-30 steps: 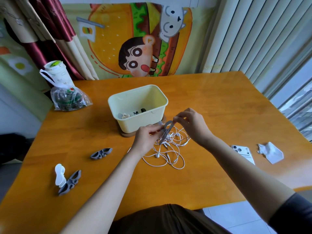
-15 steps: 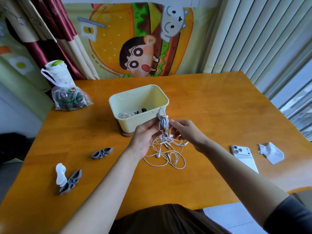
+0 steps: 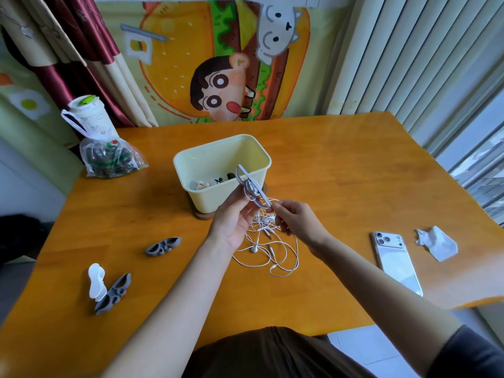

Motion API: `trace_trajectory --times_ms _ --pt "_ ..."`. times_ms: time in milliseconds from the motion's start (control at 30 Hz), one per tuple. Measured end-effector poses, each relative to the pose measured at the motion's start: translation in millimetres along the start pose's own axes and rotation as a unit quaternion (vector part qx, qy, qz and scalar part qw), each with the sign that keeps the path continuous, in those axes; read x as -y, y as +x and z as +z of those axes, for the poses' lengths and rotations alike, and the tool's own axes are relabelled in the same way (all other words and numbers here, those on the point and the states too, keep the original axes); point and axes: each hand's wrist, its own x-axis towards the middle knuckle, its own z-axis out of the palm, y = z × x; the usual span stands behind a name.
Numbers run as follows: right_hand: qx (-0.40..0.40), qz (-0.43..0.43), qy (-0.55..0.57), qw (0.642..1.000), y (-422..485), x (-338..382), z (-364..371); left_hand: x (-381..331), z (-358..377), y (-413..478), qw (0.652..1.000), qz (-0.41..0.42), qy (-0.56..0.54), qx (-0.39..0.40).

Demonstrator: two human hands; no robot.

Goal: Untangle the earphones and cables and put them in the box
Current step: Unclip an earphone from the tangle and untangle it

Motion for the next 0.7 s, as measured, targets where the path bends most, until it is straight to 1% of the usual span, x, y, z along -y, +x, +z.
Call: trace_trajectory --times_ms 100,200,333,467,533,600,633,700 --pt "0.014 -0.015 -0.041 0.999 0 6 1 1 -1 1 1.0 0.006 -0.006 -0.02" --pt "0.011 -0.027 -0.086 0.996 0 11 2 4 0 2 0.999 0.014 -0.013 -0.04" --pt "0.004 -0.033 -0.107 0.994 -1 10 3 5 1 3 0.998 0.017 -0.021 -0.058" --pt "0.005 -0.051 -0.149 0.988 0 8 3 8 5 3 0.994 0.048 0.007 -0.101" --pt "-0.001 -0.067 -0.158 0.985 -2 8 4 11 5 5 0.987 0.088 0.07 -0.119" --pt "0.002 -0.085 -0.173 0.981 -3 11 6 13 3 6 0.961 0.142 0.194 -0.135" --pt "0.005 -0.094 -0.19 0.977 -4 12 6 14 0 6 0.937 0.176 0.268 -0.136" --pt "0.017 -0.105 -0.226 0.968 -4 15 4 14 -5 7 0.877 0.24 0.397 -0.127"
